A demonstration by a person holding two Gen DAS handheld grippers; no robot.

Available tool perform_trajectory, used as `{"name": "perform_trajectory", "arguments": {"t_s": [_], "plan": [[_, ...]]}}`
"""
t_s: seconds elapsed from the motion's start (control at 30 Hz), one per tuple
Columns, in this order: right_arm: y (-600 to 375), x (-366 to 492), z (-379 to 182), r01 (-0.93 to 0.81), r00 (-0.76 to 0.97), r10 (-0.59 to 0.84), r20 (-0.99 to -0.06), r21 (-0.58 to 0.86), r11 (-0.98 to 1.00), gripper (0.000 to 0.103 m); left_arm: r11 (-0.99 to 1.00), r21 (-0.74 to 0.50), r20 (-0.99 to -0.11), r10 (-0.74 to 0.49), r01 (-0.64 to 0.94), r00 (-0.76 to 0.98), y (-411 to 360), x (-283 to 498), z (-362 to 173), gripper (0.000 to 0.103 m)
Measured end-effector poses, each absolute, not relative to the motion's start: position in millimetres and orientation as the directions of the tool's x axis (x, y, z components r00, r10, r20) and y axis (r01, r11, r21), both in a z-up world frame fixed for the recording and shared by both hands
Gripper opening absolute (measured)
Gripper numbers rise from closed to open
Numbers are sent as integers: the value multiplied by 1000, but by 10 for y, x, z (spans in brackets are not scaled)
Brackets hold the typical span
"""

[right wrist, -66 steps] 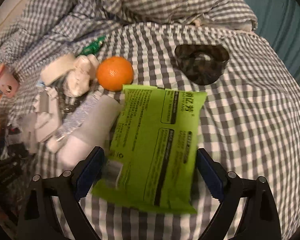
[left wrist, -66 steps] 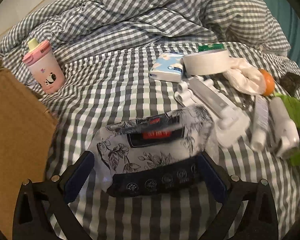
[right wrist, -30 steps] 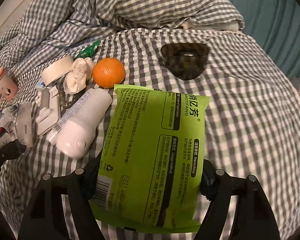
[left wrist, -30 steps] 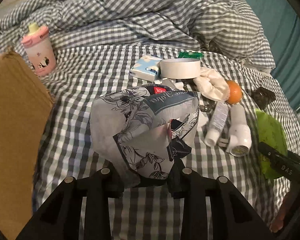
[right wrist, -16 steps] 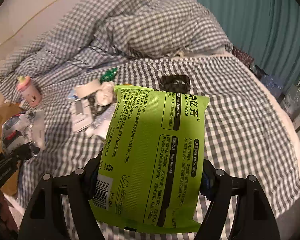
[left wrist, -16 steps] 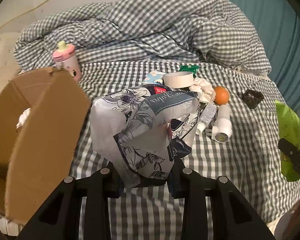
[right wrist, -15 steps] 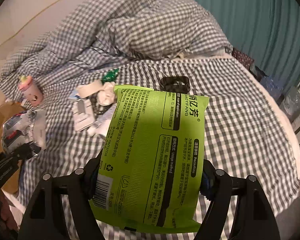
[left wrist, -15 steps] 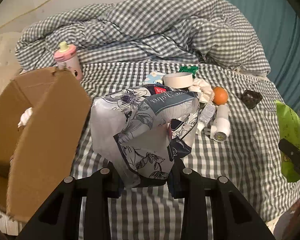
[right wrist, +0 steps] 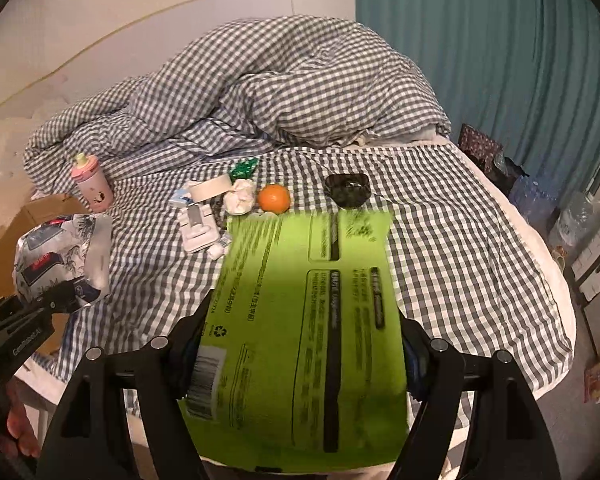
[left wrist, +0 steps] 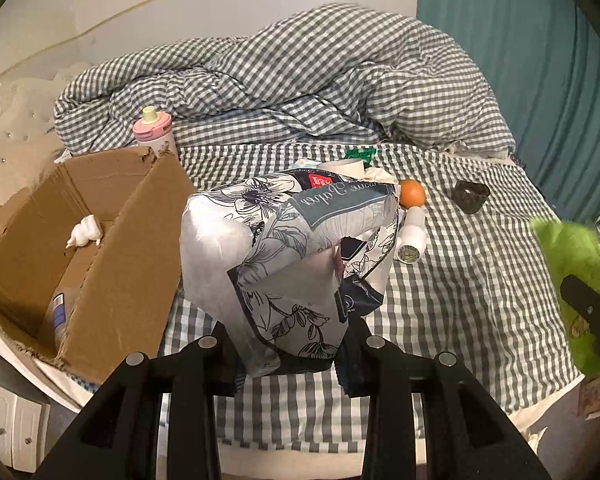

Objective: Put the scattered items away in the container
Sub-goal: 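Carry both packs over the cardboard box and open both tools to drop them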

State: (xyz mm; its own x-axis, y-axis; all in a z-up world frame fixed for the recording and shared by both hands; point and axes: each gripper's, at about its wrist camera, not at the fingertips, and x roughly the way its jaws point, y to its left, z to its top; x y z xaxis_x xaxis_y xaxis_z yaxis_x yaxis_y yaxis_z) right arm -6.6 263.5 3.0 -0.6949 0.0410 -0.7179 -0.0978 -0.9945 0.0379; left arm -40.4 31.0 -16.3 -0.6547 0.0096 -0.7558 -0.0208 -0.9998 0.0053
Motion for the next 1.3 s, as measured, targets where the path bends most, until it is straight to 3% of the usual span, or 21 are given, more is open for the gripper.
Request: {"name": "perform_trajectory", "arguments": {"t_s": [0.7, 0.97, 1.3], "plan": [[1991, -50, 193, 11, -700, -10, -714, 3, -1000, 74, -998, -25, -743, -17, 53, -669, -234, -255, 19, 34], [1113, -362, 338, 157, -700, -111, -705, 0, -988, 74, -979, -44, -743, -102, 200, -661, -1146, -276, 114, 35], [-377, -980, 319, 392, -626, -297, -721, 38, -919, 74, -924, -42, -777, -209, 381, -593, -2335, -401, -181, 35]]}}
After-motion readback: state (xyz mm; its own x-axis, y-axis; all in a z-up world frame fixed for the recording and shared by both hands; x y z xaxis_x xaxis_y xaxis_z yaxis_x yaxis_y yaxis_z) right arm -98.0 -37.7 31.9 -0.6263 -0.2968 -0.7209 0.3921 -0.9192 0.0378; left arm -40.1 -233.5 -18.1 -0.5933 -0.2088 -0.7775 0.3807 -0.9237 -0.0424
